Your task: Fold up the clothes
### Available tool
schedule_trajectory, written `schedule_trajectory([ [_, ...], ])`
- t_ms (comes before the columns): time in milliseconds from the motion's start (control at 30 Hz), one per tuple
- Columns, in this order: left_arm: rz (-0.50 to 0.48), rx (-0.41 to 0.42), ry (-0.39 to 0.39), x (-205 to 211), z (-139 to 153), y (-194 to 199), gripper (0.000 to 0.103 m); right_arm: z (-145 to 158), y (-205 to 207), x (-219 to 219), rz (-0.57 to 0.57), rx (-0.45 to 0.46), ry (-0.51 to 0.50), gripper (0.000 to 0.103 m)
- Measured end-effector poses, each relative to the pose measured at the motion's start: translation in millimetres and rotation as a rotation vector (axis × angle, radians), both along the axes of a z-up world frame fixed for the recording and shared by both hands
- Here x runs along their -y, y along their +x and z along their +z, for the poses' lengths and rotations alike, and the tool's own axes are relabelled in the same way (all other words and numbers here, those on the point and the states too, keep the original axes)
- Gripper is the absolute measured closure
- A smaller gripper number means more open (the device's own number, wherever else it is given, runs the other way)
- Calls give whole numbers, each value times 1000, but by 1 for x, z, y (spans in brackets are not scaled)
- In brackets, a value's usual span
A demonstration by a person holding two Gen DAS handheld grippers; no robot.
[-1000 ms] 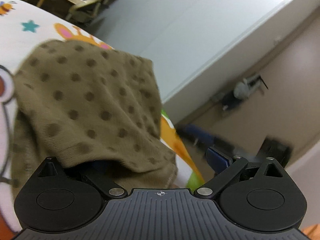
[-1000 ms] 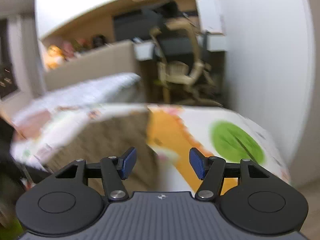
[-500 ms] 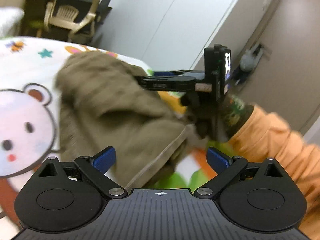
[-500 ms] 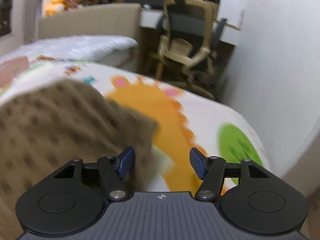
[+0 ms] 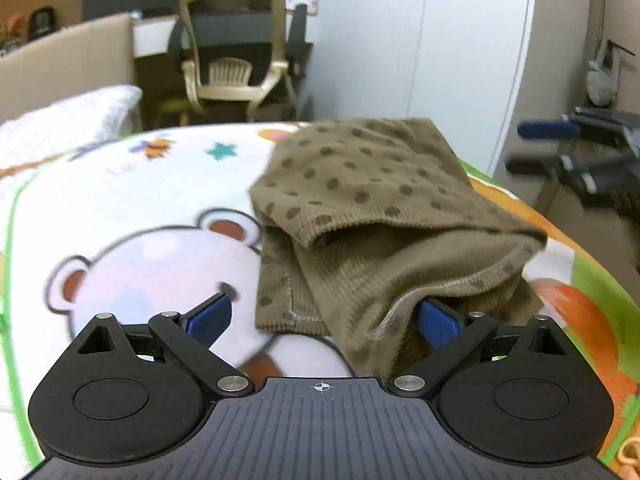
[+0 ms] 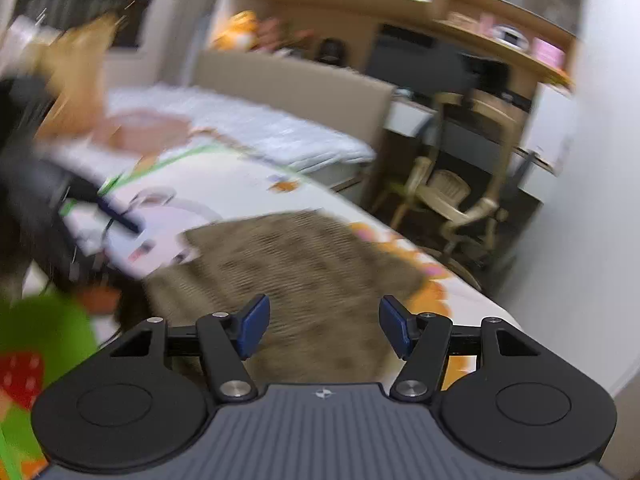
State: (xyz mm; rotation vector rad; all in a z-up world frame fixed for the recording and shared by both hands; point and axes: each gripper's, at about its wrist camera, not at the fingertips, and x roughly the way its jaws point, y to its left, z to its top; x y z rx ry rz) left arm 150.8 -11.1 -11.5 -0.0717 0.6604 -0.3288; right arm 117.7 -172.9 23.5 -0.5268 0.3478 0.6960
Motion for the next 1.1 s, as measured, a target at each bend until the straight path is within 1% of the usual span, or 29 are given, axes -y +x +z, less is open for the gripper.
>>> schedule_trajectory([
  [67,24,16,-8,-10,5,-1,3,-13,-6,-13,23,21,-50,46],
  [133,49,33,-15,-20,11,-1,3,-21,-6,-19,18,16,-70,47],
  [200,76,57,-4,-25,15,0,3,-26,-2,-20,-3,38,-78,49],
  [233,96,74,21,-26,17,0,3,-22,0,-17,-29,49,-56,52],
  [267,115,92,50,-25,18,1,3,-17,1,-13,-58,60,-28,59],
  [333,147,140,150,-19,14,12,5,-7,4,-4,-116,82,27,59],
  [367,158,164,202,-15,12,17,7,-2,5,-1,-138,90,46,59],
  [400,158,180,242,-10,10,21,12,-2,5,1,-141,91,44,59],
  [433,147,191,271,-7,7,26,14,-2,4,2,-140,89,38,59],
  [533,98,207,326,5,-2,44,15,-17,-1,-6,-92,47,0,59],
  [567,83,212,340,9,-6,49,15,-18,1,-9,-91,48,8,59],
  [633,75,233,351,14,-11,57,15,-17,4,-13,-95,54,31,75],
  [667,84,241,345,15,-12,61,14,-16,6,-15,-97,57,43,89],
  [700,97,250,342,16,-12,65,14,-16,8,-17,-99,60,55,92],
  [800,165,287,351,15,-9,70,14,6,8,-15,-96,108,118,92],
  [833,196,304,368,15,-8,72,14,11,7,-14,-93,120,125,92],
  [867,246,331,415,15,-8,74,14,13,7,-14,-92,124,125,92],
  [900,289,347,440,11,-6,75,13,10,6,-14,-94,119,117,92],
  [1033,418,349,410,-17,6,69,12,-9,9,-11,-106,61,87,92],
  [1067,420,341,398,-23,8,64,9,-14,8,-11,-106,47,82,92],
  [1100,407,331,386,-27,8,59,10,-17,7,-10,-104,34,78,92],
])
